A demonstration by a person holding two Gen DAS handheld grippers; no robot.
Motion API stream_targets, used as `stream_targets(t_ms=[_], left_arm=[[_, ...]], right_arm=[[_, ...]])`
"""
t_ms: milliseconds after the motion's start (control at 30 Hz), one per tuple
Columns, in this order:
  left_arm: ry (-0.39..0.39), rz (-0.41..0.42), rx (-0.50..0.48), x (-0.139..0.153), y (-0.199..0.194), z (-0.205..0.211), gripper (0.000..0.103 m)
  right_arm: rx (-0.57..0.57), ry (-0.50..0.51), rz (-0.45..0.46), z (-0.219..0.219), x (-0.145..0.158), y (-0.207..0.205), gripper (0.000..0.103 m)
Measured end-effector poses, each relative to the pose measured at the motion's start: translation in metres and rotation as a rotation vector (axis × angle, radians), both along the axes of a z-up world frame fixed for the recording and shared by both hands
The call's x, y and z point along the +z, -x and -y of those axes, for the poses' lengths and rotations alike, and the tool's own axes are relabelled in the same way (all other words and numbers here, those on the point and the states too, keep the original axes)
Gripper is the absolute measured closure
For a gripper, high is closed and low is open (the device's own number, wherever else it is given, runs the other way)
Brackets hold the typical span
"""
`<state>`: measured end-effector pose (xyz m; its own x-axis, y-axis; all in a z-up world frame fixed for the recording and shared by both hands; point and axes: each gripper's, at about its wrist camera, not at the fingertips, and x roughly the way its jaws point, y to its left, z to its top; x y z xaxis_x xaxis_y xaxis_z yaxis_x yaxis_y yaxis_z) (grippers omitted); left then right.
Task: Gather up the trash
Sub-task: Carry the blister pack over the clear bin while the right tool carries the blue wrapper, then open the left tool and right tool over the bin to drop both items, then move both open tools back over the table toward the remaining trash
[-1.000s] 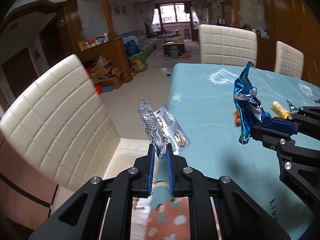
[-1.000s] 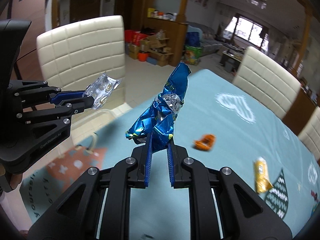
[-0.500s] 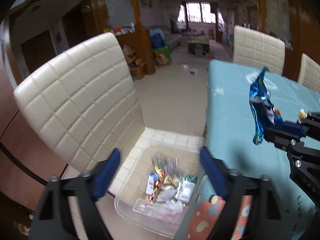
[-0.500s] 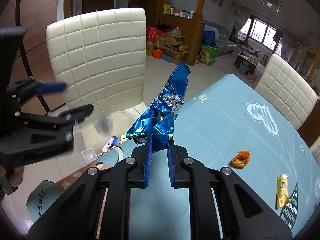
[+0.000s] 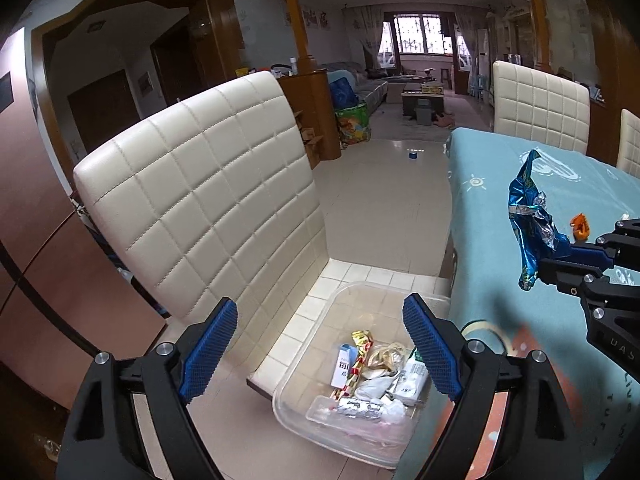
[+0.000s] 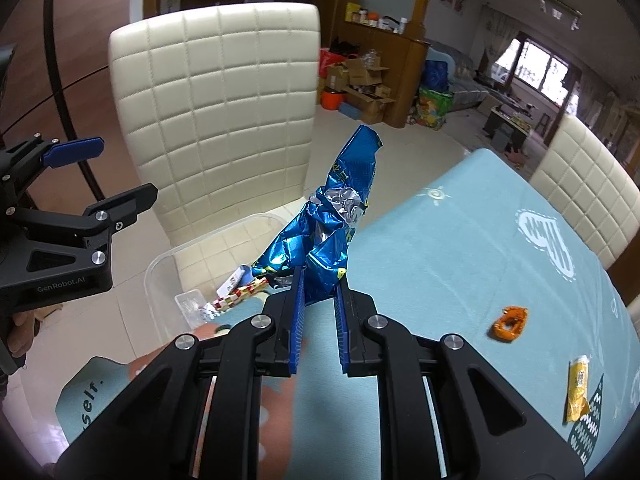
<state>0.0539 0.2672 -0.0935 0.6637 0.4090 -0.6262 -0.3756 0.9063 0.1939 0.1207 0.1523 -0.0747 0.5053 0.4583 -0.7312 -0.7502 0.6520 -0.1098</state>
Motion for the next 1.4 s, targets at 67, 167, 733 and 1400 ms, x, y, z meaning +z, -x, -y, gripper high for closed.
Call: stream_targets(t_ms=[67, 167, 733, 1400], left_arm=[[0.001, -0.003, 0.012, -0.001, 0.005, -0.004, 0.02], [-0.005, -0.005, 0.026, -0.001, 0.011, -0.008, 0.02], [0.053, 0.01, 0.116, -0.001, 0.033, -0.038, 0.02], [0.018, 0.022, 0.036, 0.015, 0.014, -0.003, 0.02]], right_arm=[[0.018, -0.002, -0.003, -0.007, -0.001, 0.004, 0.088], [0.042, -0.01, -0.017, -0.017, -0.003, 0.008, 0.088], [0.116, -0.027, -0.029, -0.039, -0.004, 0.022, 0.086], [-0.015, -0.057, 0.089, 0.011, 0.019, 0.015, 0.017]])
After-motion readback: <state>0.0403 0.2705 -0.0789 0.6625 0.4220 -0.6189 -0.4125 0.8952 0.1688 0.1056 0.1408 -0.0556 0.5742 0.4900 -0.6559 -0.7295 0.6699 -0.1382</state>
